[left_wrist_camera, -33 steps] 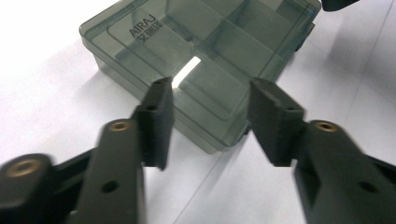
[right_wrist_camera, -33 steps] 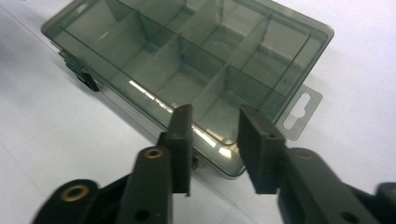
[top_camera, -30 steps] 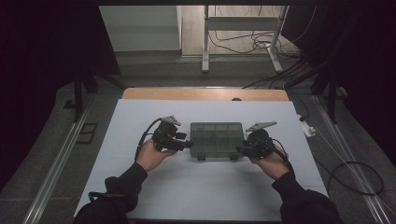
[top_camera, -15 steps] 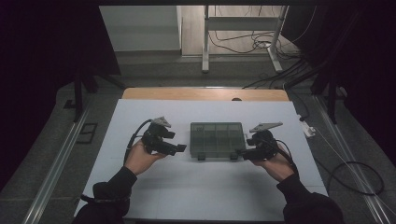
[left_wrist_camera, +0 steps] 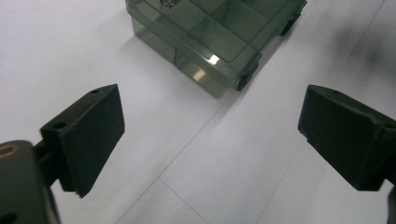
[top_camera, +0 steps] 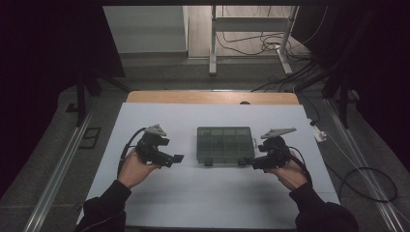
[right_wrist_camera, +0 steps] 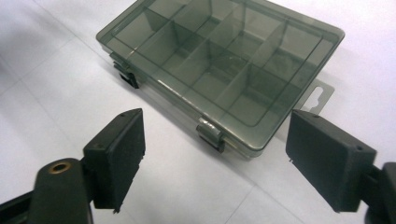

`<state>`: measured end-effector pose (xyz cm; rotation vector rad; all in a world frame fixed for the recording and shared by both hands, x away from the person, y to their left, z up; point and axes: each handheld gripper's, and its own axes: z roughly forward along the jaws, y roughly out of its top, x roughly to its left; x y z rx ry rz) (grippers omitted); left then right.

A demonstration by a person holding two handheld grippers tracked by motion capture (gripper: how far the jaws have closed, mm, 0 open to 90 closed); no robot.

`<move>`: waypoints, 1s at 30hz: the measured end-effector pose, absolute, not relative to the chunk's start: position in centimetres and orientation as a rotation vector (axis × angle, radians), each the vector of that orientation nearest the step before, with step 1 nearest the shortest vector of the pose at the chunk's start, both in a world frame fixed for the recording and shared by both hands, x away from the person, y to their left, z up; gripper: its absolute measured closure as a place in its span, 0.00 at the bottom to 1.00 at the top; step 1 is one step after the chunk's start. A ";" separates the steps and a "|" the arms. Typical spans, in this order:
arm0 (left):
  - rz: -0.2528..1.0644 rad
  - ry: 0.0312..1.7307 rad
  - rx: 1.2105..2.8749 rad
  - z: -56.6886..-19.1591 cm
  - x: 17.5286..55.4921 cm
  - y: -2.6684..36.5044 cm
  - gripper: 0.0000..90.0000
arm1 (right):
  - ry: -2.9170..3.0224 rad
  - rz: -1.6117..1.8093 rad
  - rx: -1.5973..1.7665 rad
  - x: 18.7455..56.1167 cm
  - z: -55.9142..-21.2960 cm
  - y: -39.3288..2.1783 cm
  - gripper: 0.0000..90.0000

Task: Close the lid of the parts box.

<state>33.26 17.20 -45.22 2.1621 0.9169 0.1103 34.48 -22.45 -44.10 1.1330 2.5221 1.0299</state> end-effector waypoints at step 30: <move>0.225 0.985 2.109 -46.0 28.9 19.7 0.00 | 2.490 1.101 1.146 31.8 -44.3 -25.3 0.00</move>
